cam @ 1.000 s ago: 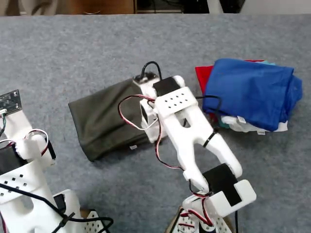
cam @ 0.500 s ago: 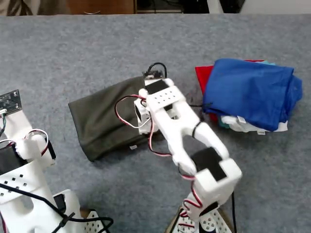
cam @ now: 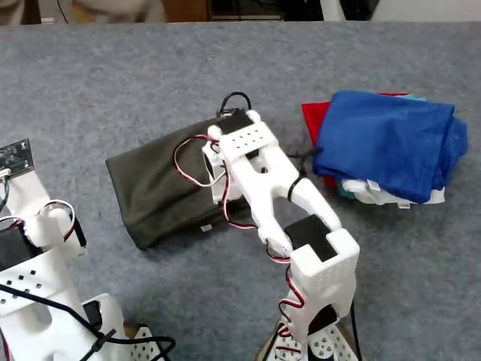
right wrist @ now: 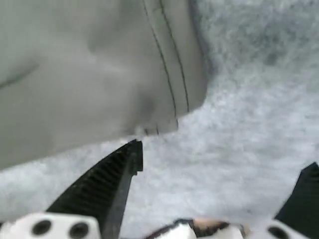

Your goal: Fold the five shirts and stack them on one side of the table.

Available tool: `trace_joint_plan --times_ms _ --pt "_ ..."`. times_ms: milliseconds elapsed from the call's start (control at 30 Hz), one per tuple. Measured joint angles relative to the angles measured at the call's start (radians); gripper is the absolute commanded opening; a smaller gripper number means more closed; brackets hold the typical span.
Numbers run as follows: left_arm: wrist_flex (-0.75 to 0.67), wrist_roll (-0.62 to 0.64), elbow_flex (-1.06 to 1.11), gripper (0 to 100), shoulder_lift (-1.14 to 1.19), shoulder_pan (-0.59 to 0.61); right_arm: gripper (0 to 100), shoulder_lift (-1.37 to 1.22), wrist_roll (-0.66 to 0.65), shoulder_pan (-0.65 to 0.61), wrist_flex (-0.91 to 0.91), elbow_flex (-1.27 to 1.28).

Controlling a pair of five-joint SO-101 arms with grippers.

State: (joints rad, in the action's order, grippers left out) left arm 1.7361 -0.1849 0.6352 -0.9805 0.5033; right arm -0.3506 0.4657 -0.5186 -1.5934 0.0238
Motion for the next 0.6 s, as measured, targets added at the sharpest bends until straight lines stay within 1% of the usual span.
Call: trace_joint_plan --times_ms 133,300,467,600 --pt "0.000 0.000 0.000 2 0.000 0.000 45.7 0.000 -0.035 0.000 -0.086 -0.021" --pt "0.000 0.000 0.000 2 0.000 0.000 45.8 0.080 -0.038 0.000 -0.126 -0.021" --pt "0.000 0.000 0.026 2 0.000 0.000 45.8 0.152 -0.038 0.000 -0.118 -0.021" --pt "0.000 0.000 0.026 2 0.000 0.000 45.6 0.153 -0.038 -0.002 -0.041 -0.021"
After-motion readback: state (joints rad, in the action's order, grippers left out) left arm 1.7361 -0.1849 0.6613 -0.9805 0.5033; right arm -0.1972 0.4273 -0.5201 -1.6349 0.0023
